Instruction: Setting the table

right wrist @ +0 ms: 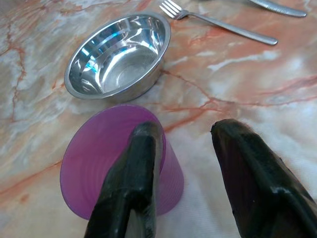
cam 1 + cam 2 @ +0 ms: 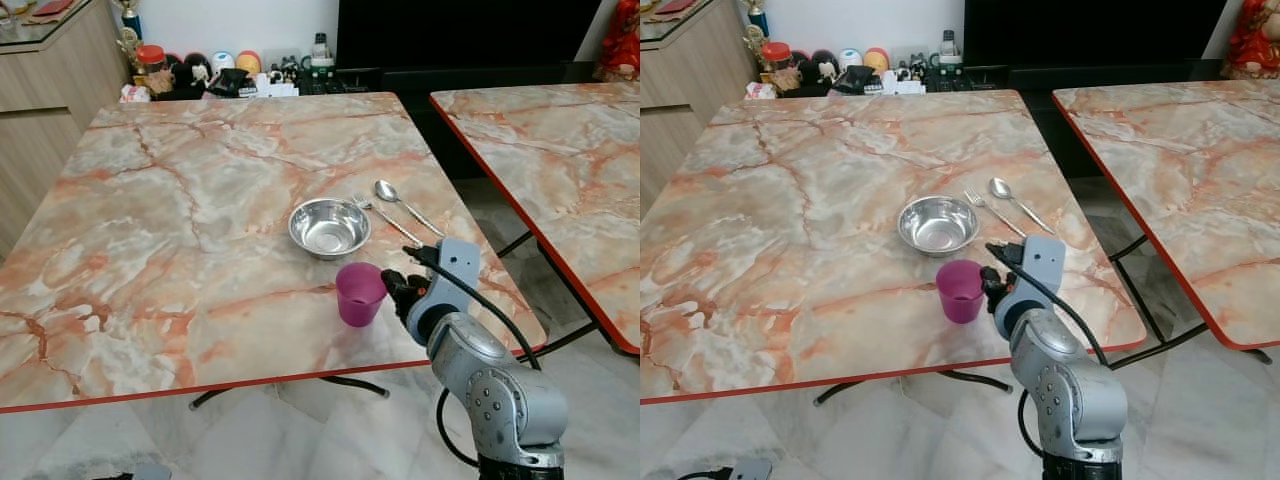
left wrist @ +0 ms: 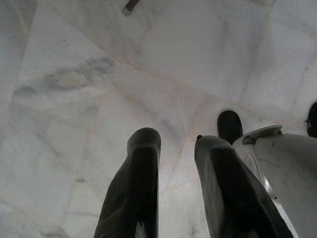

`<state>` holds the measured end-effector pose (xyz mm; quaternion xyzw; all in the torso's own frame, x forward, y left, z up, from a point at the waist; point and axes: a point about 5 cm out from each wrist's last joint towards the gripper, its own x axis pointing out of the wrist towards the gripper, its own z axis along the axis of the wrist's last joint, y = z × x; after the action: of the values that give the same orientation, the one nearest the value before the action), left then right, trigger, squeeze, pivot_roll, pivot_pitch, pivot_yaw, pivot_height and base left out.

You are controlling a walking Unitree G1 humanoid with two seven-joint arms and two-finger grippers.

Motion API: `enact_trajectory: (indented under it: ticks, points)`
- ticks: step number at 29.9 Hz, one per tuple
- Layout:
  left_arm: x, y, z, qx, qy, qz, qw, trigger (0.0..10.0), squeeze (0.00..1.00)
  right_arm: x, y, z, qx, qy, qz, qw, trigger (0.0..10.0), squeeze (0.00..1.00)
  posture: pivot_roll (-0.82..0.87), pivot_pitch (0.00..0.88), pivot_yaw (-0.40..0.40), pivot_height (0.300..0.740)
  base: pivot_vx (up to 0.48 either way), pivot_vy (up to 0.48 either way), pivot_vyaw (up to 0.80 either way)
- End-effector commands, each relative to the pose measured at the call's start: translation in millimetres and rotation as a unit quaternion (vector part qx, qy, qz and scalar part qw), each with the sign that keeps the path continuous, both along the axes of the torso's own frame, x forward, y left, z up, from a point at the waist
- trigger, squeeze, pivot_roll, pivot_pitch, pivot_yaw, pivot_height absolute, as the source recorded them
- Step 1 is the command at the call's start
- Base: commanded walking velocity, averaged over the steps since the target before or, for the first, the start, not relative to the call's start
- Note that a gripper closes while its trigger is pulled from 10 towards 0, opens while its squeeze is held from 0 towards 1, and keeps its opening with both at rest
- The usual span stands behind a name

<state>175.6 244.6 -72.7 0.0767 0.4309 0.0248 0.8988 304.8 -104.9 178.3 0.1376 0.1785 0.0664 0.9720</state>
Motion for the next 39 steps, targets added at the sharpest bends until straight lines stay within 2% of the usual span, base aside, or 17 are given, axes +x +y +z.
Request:
enact_trajectory:
  ticks: [1, 36, 37, 39]
  points:
    - [-10.4, -0.8, -5.3, -0.003, 0.017, 0.004, 1.000, 10.0, 0.00, -0.2, 1.4, -3.8, 0.008, 0.011, 0.003, 1.000, 10.0, 0.00, -0.05, 0.146, 0.006, 0.740, 0.000, 0.000, 0.00]
    - [-9.8, 0.2, -4.7, -0.002, 0.014, 0.010, 1.000, 10.0, 0.00, 5.1, 13.0, -9.1, 0.017, 0.009, 0.027, 0.999, 10.0, 0.00, -0.05, 0.147, 0.005, 0.740, 0.000, 0.000, 0.00]
    - [-9.7, 0.1, -4.7, -0.002, 0.013, 0.010, 1.000, 10.0, 0.00, 5.1, 13.4, -9.7, 0.017, 0.009, 0.028, 0.999, 9.5, 0.00, -0.05, 0.147, 0.005, 0.740, 0.000, 0.000, 0.00]
    - [-9.7, 0.1, -4.7, -0.002, 0.013, 0.010, 1.000, 10.0, 0.00, 5.1, 14.0, -10.4, 0.017, 0.010, 0.029, 0.999, 9.3, 0.00, -0.05, 0.147, 0.004, 0.740, 0.000, 0.000, 0.00]
